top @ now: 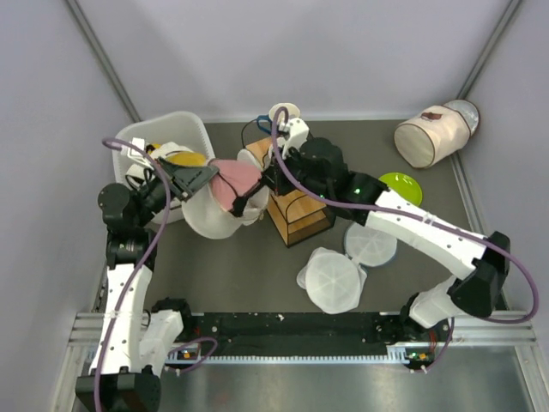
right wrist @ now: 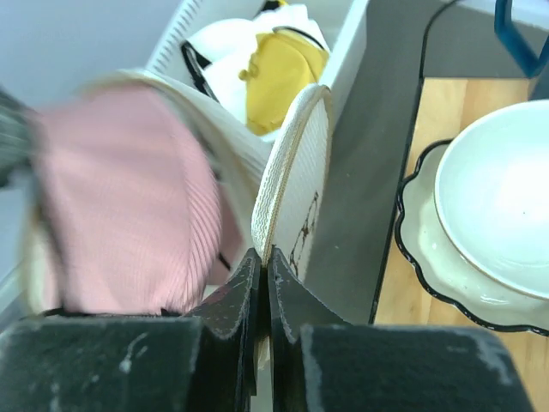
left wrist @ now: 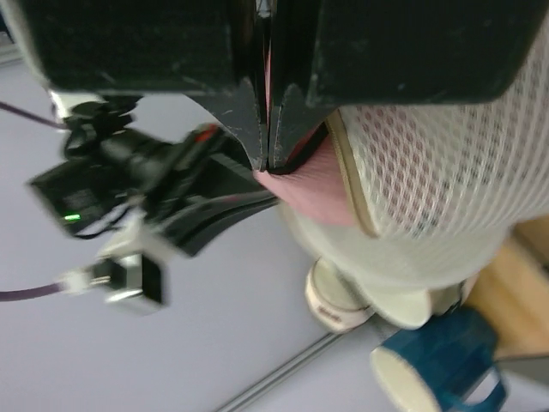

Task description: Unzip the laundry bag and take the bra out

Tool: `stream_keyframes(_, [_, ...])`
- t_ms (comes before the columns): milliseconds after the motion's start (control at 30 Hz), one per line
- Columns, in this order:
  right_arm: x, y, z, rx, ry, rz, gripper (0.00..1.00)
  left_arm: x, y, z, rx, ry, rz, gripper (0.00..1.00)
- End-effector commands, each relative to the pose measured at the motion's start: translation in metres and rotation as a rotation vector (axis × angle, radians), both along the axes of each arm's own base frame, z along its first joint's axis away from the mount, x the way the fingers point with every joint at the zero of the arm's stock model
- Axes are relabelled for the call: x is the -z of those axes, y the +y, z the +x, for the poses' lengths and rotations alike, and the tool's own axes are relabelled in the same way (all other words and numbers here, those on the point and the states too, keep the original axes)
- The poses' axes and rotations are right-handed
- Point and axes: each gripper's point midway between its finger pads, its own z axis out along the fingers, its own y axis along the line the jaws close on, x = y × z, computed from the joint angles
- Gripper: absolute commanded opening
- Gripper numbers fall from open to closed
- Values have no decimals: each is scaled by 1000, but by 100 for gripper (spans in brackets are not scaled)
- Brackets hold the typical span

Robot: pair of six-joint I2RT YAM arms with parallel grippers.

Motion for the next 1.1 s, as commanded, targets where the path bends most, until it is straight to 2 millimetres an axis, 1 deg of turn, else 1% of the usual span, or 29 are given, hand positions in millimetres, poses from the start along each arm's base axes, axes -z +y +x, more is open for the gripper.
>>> stream_keyframes(0, [-58, -11, -21, -53, -72, 105, 0, 68, 3, -2, -30, 84, 146, 0])
stream_keyframes(33, [-56, -7, -28, -91, -53, 110, 0, 85, 3, -5, -21, 146, 159, 0])
stream_keyframes(67, [-52, -2, -30, -111, -34, 110, 0, 98, 2, -8, -8, 175, 178, 0])
stream_keyframes(100, [-42, 5, -31, -128, -1, 106, 0, 111, 2, -12, -1, 186, 223, 0])
stream_keyframes(133, [-37, 11, -34, -161, 23, 106, 0, 120, 2, -14, 10, 206, 243, 0])
stream_keyframes(167, [-33, 15, -35, -171, 39, 102, 0, 135, 0, -20, 30, 265, 254, 0])
stream_keyframes(200, [-27, 22, -35, -185, 60, 99, 0, 139, -1, -22, 42, 264, 277, 0])
stream_keyframes(233, [-24, 24, -34, -188, 67, 91, 0, 139, -4, -26, 63, 259, 281, 0])
stream_keyframes(300, [-23, 28, -34, -198, 76, 83, 0, 128, -8, -31, 80, 240, 301, 0])
stream_keyframes(333, [-17, 32, -32, -201, 89, 72, 0, 123, -9, -31, 73, 228, 313, 0])
stream_keyframes(367, [-13, 34, -33, -209, 100, 61, 0, 107, -9, -30, 66, 195, 320, 0])
stream_keyframes(400, [-16, 37, -33, -220, 101, 65, 0, 101, -21, -37, 113, 175, 332, 0])
stream_keyframes(433, [-9, 40, -32, -221, 113, 55, 0, 87, -25, -39, 123, 140, 336, 0])
stream_keyframes(500, [-8, 41, -30, -217, 119, 48, 0, 74, -37, -45, 167, 113, 336, 0])
stream_keyframes(533, [-4, 42, -29, -214, 126, 38, 0, 60, -40, -48, 177, 77, 326, 0])
stream_keyframes(567, [-3, 43, -28, -212, 125, 35, 0, 51, -42, -52, 195, 53, 309, 0])
stream_keyframes(600, [1, 41, -25, -197, 124, 19, 0, 34, -42, -54, 187, 1, 282, 0])
stream_keyframes(633, [1, 40, -25, -191, 120, 13, 0, 19, -41, -57, 177, -29, 272, 0])
stream_keyframes(700, [1, 36, -23, -172, 110, 5, 0, 8, -38, -54, 142, -58, 287, 0])
stream_keyframes(733, [-1, 34, -23, -170, 106, 7, 0, -2, -34, -54, 109, -63, 301, 0])
stream_keyframes(767, [-6, 32, -24, -168, 98, 13, 0, -7, -28, -51, 66, -71, 315, 0])
stream_keyframes(800, [-5, 30, -24, -164, 98, 11, 0, -10, -19, -40, -14, -82, 351, 0])
stream_keyframes(833, [-6, 29, -24, -161, 95, 11, 0, -24, -13, -39, -57, -97, 363, 0])
stream_keyframes(867, [-8, 27, -25, -158, 92, 14, 0, -29, -6, -29, -98, -97, 376, 0])
stream_keyframes(900, [-9, 25, -25, -156, 88, 16, 0, -40, -2, -24, -128, -115, 374, 0])
stream_keyframes(933, [-9, 24, -26, -156, 88, 16, 0, -63, 0, -26, -154, -169, 364, 0])
stream_keyframes(1000, [-13, 21, -28, -156, 82, 23, 0, -80, 6, -11, -205, -184, 371, 0])
stream_keyframes(1033, [-13, 21, -28, -155, 81, 22, 0, -103, 11, -16, -239, -220, 371, 0])
stream_keyframes(1067, [-13, 20, -28, -153, 79, 20, 0, -107, 15, -4, -269, -221, 396, 0])
